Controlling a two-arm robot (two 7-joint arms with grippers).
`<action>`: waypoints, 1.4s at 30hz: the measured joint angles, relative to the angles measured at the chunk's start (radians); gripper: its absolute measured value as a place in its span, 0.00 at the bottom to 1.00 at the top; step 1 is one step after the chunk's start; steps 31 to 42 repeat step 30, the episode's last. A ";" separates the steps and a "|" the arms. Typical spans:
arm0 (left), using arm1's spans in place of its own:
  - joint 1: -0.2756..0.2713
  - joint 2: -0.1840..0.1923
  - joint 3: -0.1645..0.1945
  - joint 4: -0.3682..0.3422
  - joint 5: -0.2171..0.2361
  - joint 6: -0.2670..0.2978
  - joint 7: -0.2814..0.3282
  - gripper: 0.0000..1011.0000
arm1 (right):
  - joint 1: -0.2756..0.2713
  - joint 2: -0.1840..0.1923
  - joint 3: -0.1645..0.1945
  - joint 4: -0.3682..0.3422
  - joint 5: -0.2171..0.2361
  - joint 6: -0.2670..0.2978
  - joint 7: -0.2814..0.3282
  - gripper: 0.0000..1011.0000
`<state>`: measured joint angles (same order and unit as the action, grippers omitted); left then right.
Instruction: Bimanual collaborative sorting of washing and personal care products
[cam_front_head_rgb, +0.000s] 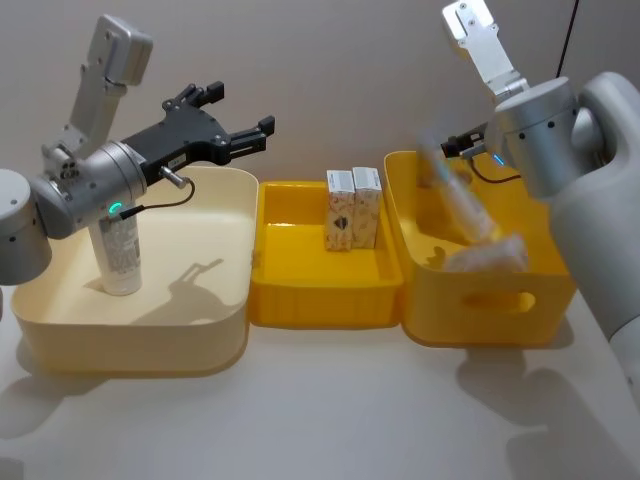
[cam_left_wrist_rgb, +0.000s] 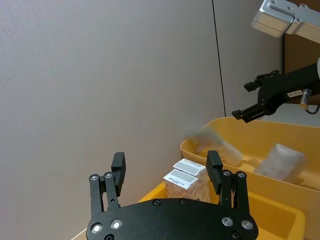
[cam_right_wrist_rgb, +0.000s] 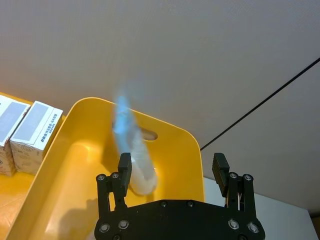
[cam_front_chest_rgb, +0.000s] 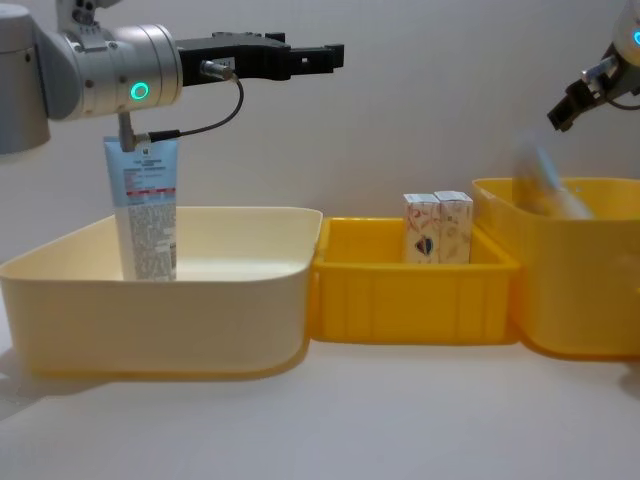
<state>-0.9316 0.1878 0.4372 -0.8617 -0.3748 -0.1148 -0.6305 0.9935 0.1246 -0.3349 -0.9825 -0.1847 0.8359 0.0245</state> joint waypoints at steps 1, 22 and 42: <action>0.000 0.000 0.000 0.000 0.000 0.000 0.000 0.99 | 0.000 0.000 0.000 0.000 0.000 0.000 0.000 0.99; 0.000 0.000 0.000 0.000 0.000 0.000 0.000 0.99 | 0.002 0.000 0.000 0.003 -0.002 0.004 -0.002 0.99; 0.000 0.000 0.000 0.000 0.000 0.000 0.000 0.99 | 0.002 0.000 0.000 0.003 -0.002 0.004 -0.002 0.99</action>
